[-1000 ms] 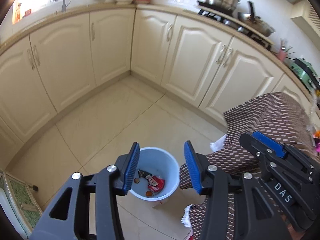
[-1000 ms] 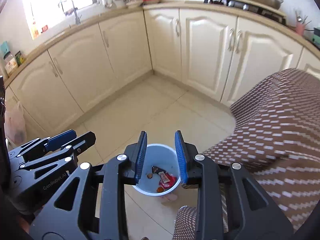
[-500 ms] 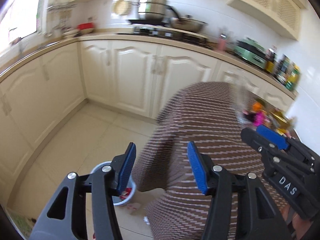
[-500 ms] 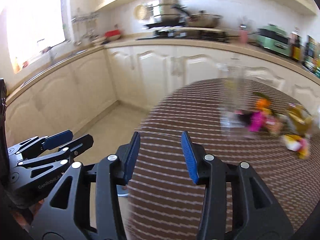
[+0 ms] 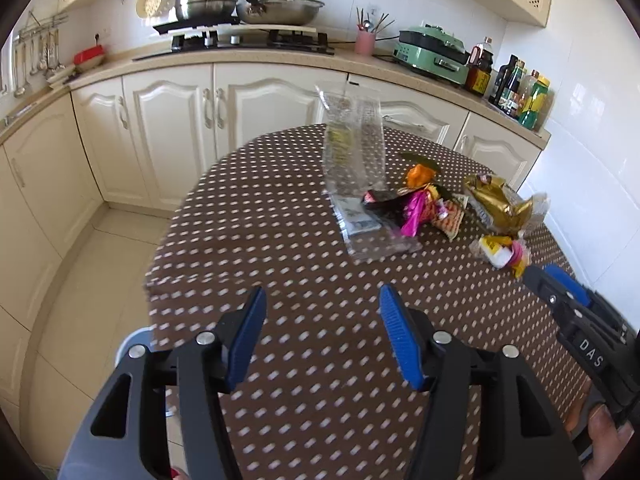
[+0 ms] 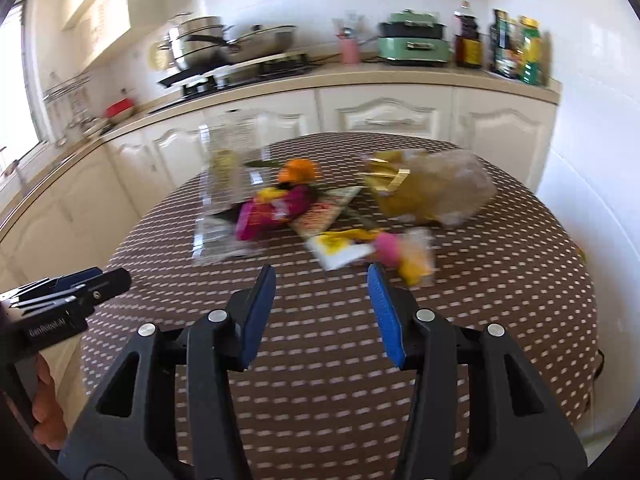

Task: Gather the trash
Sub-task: 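Grasp the pink candy wrapper with the left tool while the right grasps the yellow-pink wrapper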

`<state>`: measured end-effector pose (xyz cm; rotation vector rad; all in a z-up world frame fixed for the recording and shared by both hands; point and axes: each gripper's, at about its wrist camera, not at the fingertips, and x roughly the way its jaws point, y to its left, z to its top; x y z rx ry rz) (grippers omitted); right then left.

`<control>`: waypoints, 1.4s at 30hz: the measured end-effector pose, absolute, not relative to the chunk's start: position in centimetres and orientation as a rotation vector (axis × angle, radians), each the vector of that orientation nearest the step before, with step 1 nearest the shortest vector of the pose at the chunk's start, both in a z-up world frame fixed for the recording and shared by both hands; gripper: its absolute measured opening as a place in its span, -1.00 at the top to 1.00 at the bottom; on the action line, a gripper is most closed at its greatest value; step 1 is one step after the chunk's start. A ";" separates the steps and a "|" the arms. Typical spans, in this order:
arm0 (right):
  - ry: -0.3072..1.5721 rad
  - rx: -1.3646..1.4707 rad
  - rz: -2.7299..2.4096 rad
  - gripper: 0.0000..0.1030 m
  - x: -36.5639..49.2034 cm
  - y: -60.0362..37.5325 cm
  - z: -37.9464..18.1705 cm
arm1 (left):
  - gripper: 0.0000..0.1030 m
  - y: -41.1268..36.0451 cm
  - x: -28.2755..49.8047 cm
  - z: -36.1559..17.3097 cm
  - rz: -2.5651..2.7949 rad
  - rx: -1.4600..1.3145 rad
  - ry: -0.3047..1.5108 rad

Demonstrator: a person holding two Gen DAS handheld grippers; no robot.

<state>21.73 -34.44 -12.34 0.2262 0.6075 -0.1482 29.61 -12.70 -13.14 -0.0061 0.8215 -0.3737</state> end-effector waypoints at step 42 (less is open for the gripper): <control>0.841 0.152 -0.164 -0.49 29.6 -39.2 -16.0 | 0.90 -19.9 31.3 -12.3 -0.553 0.079 0.775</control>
